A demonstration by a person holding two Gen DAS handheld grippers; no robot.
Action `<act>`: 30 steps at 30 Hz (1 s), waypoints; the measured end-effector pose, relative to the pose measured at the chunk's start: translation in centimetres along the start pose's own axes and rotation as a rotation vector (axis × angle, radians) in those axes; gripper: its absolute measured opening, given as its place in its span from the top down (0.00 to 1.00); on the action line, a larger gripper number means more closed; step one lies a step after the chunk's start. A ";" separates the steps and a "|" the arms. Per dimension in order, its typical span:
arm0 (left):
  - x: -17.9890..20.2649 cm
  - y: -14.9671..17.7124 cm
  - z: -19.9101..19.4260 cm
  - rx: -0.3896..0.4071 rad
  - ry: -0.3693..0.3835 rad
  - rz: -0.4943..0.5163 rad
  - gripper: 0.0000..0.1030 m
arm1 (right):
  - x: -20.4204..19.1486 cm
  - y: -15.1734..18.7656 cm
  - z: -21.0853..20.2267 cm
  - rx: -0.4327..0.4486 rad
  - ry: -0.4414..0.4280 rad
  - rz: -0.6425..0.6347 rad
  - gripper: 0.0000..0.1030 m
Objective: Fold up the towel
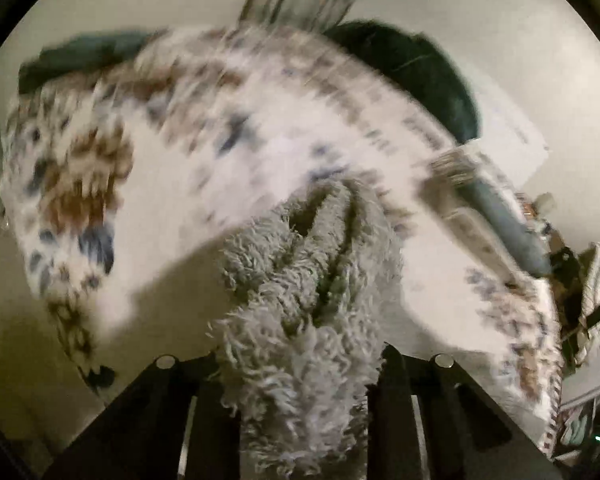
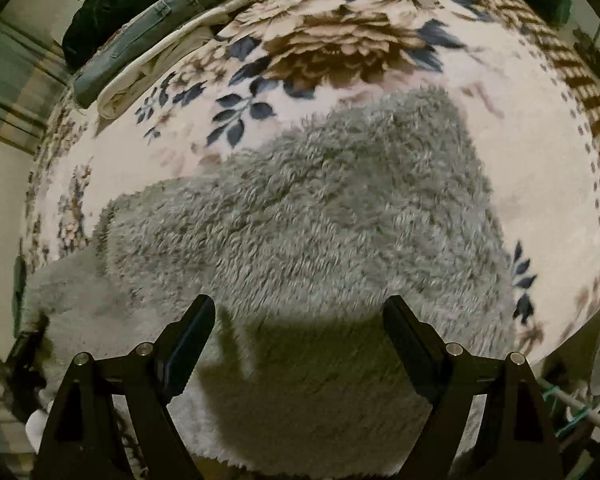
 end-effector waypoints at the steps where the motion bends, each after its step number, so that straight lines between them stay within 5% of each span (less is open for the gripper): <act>1: 2.1 -0.2 -1.8 0.018 0.015 0.039 0.84 | 0.1 0.3 -0.1 -0.006 -0.006 0.004 0.15; 5: 10.6 0.9 -7.2 0.032 0.101 0.169 0.84 | 0.9 1.3 -1.3 -0.012 -0.046 0.025 0.15; 12: 26.3 13.9 -8.9 -0.202 0.283 0.359 0.85 | 6.0 1.8 -6.6 0.061 -0.066 0.043 0.15; 19: 35.2 27.8 -5.1 -0.312 0.323 0.621 0.85 | 15.6 4.8 -8.2 0.058 0.014 0.136 0.15; 22: 36.0 32.1 -3.0 -0.414 0.258 0.715 0.82 | 19.8 5.8 -8.3 0.043 0.026 0.223 0.15; 24: 36.3 33.8 -2.1 -0.503 0.245 0.747 0.71 | 21.8 6.3 -8.5 0.035 0.030 0.272 0.15; 26: 37.0 34.7 -3.0 -0.546 0.276 0.766 0.41 | 23.5 6.7 -8.9 0.043 0.031 0.310 0.15; 27: 37.3 35.4 -4.1 -0.558 0.299 0.771 0.16 | 24.1 6.8 -9.1 0.046 0.029 0.325 0.15; 30: 38.3 34.8 -6.1 -0.579 0.360 0.747 0.12 | 25.4 6.7 -9.5 0.047 0.005 0.366 0.15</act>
Point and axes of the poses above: each gripper's, at about its wrist camera, not at the fingertips, and z roughly the way its jaws point, x to its right, y to its underside, the point moved 10 cm from there along z, roughly the way its jaws point, and after that the axes turned 4 degrees about -z, right-handed, at the moved point
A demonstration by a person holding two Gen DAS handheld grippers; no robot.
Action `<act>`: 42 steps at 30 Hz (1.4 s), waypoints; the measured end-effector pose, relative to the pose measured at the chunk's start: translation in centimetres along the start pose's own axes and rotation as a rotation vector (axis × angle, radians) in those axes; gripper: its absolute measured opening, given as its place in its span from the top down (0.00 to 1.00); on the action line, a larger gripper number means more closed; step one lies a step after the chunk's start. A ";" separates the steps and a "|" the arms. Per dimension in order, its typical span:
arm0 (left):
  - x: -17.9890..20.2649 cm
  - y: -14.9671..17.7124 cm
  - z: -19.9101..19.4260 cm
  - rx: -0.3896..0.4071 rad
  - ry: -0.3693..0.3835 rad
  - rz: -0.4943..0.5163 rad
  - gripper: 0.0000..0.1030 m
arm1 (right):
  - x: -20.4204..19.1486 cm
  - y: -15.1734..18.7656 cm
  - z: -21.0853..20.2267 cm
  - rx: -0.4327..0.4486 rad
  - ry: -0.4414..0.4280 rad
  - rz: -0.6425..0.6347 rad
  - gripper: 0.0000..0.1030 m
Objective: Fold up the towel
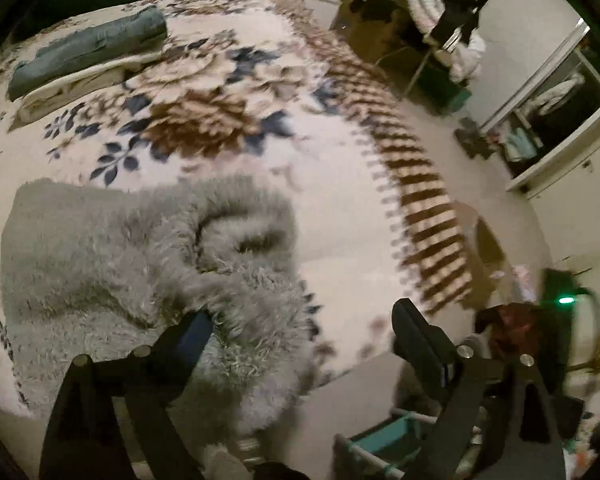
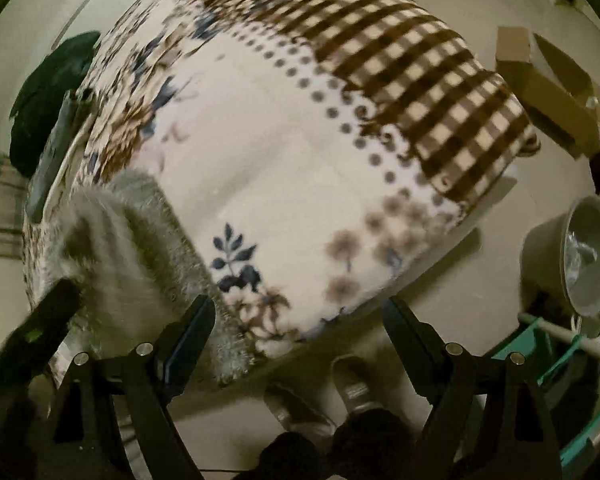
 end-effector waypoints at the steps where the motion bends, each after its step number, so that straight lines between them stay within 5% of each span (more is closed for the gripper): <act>1: 0.0 -0.3 -0.8 -0.002 0.017 -0.013 0.12 | 0.0 -0.2 -0.2 -0.002 -0.016 0.012 0.15; 4: -2.3 -2.1 -3.8 0.043 0.022 -0.068 0.12 | -1.1 -1.0 -0.9 0.001 -0.083 0.022 0.14; 9: -13.1 -4.6 -8.2 0.135 -0.191 -0.185 0.12 | -8.1 -2.7 -0.8 -0.036 -0.273 -0.039 0.05; 13: -20.5 -4.1 -6.6 0.084 -0.340 -0.217 0.12 | -15.1 -3.2 0.1 -0.058 -0.324 -0.166 0.05; 17: -23.6 -3.2 -3.1 0.010 -0.367 -0.238 0.12 | -16.5 -1.8 3.6 -0.139 -0.144 -0.295 0.10; 19: -24.1 -3.2 -1.8 -0.019 -0.354 -0.246 0.12 | -12.8 -2.0 4.9 -0.152 0.012 -0.256 0.18; 22: -24.0 -3.1 -1.3 -0.035 -0.301 -0.274 0.12 | -7.8 -2.0 5.8 -0.210 0.055 -0.130 0.18; 25: -23.3 -3.6 -1.8 -0.016 -0.301 -0.259 0.12 | -8.6 -2.7 4.1 -0.204 -0.058 -0.089 0.18; 28: -22.8 -4.0 -2.2 -0.003 -0.277 -0.274 0.12 | -12.0 -4.9 1.2 -0.109 -0.219 -0.099 0.18; 32: -22.7 -4.5 -2.2 -0.002 -0.280 -0.277 0.12 | -15.8 -6.0 3.8 -0.206 -0.343 -0.085 0.19; 34: -22.7 -4.7 -2.4 0.001 -0.285 -0.278 0.12 | -16.5 -6.7 5.6 -0.177 -0.266 -0.111 0.65; 35: -22.7 -4.9 -2.5 0.006 -0.282 -0.274 0.12 | -16.6 -7.4 5.5 -0.146 -0.221 -0.135 0.77; 39: -22.9 -5.4 -2.8 0.013 -0.296 -0.251 0.12 | -19.7 -9.3 1.1 0.103 -0.146 -0.273 0.80; 42: -22.9 -5.5 -2.9 0.003 -0.298 -0.253 0.12 | -21.0 -10.4 0.4 0.147 -0.133 -0.341 0.80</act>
Point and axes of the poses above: each gripper's, at about its wrist camera, not at the fingertips, and z roughly the way its jaws point, x to its right, y to its underside, the point moved 10 cm from there along z, roughly the way its jaws point, and after that the axes turned 4 degrees about -z, right-handed, at the moved point
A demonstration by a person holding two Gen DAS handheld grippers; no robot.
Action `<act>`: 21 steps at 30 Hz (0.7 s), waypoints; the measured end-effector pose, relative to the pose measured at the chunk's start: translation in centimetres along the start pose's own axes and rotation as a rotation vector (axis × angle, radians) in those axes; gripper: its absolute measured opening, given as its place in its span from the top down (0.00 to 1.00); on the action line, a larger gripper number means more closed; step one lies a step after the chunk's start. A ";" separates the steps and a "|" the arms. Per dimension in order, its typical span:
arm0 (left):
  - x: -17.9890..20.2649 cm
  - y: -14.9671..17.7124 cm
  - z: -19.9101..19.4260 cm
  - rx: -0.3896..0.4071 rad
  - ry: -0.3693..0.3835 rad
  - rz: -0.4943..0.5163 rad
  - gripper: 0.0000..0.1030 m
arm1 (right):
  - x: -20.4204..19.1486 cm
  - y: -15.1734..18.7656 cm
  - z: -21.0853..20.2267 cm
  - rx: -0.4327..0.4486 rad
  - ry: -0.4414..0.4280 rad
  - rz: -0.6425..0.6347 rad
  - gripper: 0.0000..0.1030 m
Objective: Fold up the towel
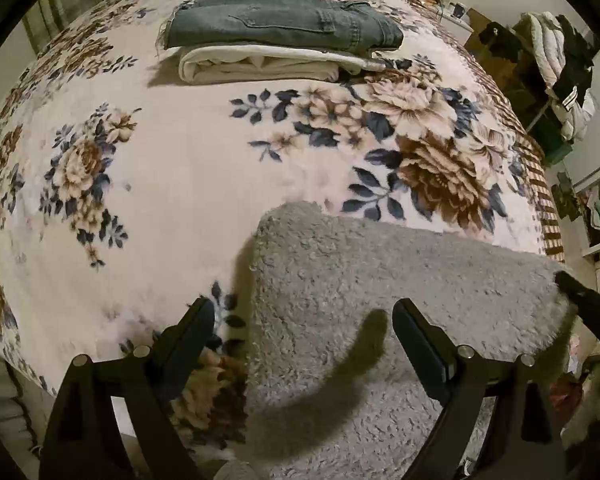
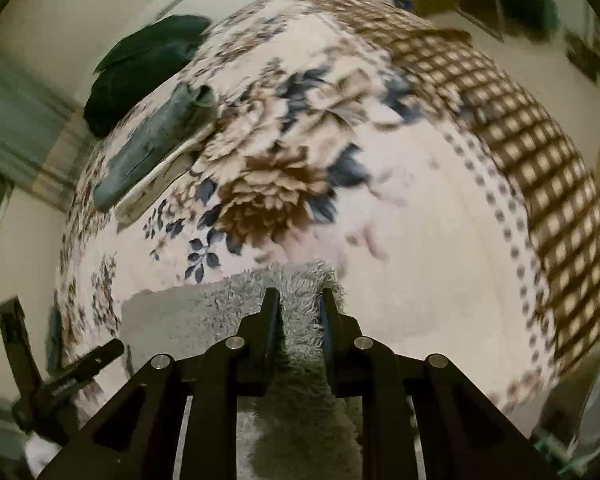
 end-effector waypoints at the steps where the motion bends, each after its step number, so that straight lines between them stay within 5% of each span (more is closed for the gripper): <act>1: 0.2 -0.1 -0.1 -0.001 0.001 0.000 0.12 | 0.1 -0.2 1.0 -0.015 0.006 -0.010 0.80; 5: 3.4 -0.9 -1.1 -0.014 0.036 0.041 0.12 | 3.1 1.9 4.5 -0.213 -0.046 0.104 0.67; 6: 4.9 -1.2 -1.2 -0.018 0.052 0.067 0.12 | 3.7 1.9 3.3 -0.186 -0.083 0.153 0.51; 8: 8.0 -1.8 -1.0 -0.026 0.080 0.127 0.12 | 5.2 2.6 1.2 -0.140 -0.098 0.206 0.37; 11: 13.7 -2.2 0.9 -0.067 0.121 0.241 0.12 | 6.7 5.1 -2.1 -0.115 -0.176 0.335 0.37; 16: 19.9 0.0 7.4 -0.211 0.118 0.385 0.12 | 5.8 11.5 0.2 -0.277 -0.273 0.451 0.37; 17: 20.5 0.5 8.4 -0.226 0.109 0.407 0.12 | 5.3 12.6 1.2 -0.304 -0.297 0.465 0.38; 19: 20.8 1.4 10.4 -0.243 0.060 0.450 0.12 | 5.1 14.1 2.4 -0.305 -0.304 0.503 0.76; 20: 20.8 1.5 10.9 -0.249 0.056 0.450 0.12 | 5.2 14.7 2.3 -0.306 -0.275 0.509 0.88; 21: 20.6 1.5 11.2 -0.253 0.058 0.442 0.10 | 5.5 14.9 1.7 -0.283 -0.253 0.510 0.90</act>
Point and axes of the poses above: each gripper's, at about its wrist camera, not at the fingertips, and z roughly the way its jaws point, x to its right, y to its underside, the point moved 10 cm from there along z, roughly the way its jaws point, and after that the axes turned 4 degrees about -z, right-handed, at the moved point
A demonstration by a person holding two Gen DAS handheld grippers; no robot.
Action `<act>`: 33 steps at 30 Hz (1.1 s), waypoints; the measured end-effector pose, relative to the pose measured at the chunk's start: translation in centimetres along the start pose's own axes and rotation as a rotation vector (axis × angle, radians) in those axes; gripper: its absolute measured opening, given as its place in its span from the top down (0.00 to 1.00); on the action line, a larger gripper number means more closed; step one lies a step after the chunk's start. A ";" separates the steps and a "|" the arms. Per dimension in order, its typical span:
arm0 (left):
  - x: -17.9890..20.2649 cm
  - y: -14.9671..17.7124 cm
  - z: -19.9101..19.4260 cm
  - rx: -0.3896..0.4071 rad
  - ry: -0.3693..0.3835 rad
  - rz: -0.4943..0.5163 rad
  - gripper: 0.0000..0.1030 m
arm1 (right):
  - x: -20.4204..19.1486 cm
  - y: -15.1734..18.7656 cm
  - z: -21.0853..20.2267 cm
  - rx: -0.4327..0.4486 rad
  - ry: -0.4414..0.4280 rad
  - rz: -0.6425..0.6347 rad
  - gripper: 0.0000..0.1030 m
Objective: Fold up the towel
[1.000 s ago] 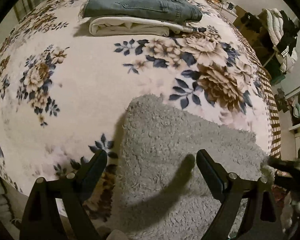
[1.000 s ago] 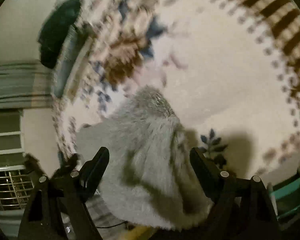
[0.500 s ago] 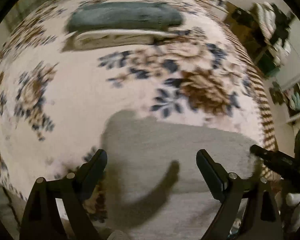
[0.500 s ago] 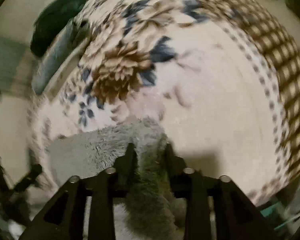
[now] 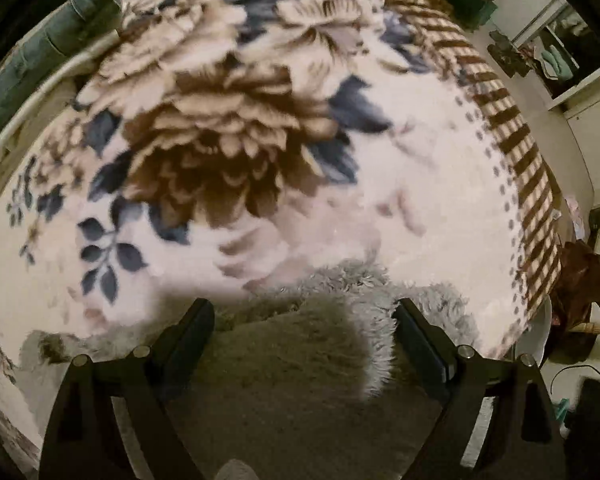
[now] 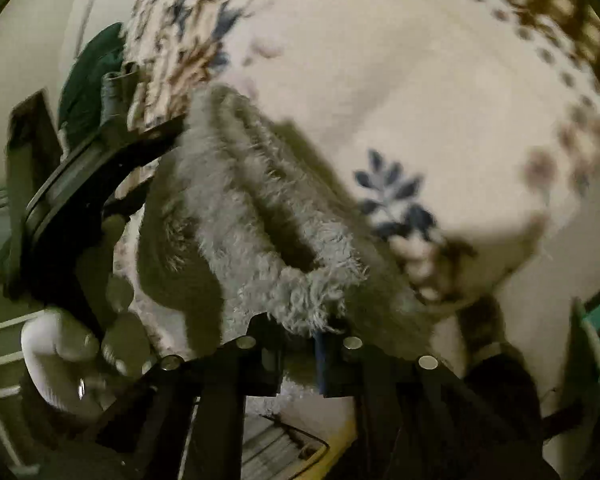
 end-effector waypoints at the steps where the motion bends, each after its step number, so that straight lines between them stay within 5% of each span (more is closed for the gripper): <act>1: -0.1 0.0 0.2 -0.001 0.007 -0.011 0.10 | 0.2 0.2 -0.7 0.022 0.011 -0.004 0.91; 5: -0.2 -0.1 0.8 -0.006 0.029 -0.030 0.10 | 1.8 1.7 -3.5 0.056 0.073 0.007 0.92; 10: -0.7 -0.5 0.9 -0.019 0.021 -0.077 0.10 | 5.1 2.0 -0.8 -0.044 0.196 -0.006 0.91; 13: -1.3 -0.7 -2.5 0.041 0.073 -0.094 0.10 | 5.2 2.2 0.2 -0.131 0.205 -0.009 0.66; 15: -2.8 -0.4 -6.4 0.117 0.087 -0.117 0.10 | 4.0 1.5 -2.1 -0.087 0.203 -0.051 0.42; 20: -9.5 3.2 -12.8 0.240 0.049 -0.254 0.10 | 0.1 -1.4 -7.0 0.060 0.143 -0.140 0.34; 25: -16.4 9.8 -11.4 0.196 -0.023 -0.422 0.10 | -3.6 -7.1 -4.8 0.072 0.092 -0.203 0.34; 28: -18.4 13.2 -8.8 0.140 -0.034 -0.486 0.10 | -4.8 -9.1 -0.4 -0.014 0.044 -0.193 0.35; 30: -18.6 14.5 -7.4 0.117 -0.032 -0.500 0.10 | -5.4 -9.9 1.3 -0.011 0.072 -0.232 0.80; 33: -18.7 15.4 -6.5 0.109 -0.026 -0.502 0.10 | -7.3 -11.1 0.1 0.119 0.126 -0.345 0.81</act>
Point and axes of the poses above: each gripper's, at about its wrist camera, not at the fingertips, and z roughly the way its jaws point, x to its right, y to its underside, the point moved 10 cm from there along z, roughly the way its jaws point, and after that the axes turned 4 degrees about -z, right-handed, at the moved point
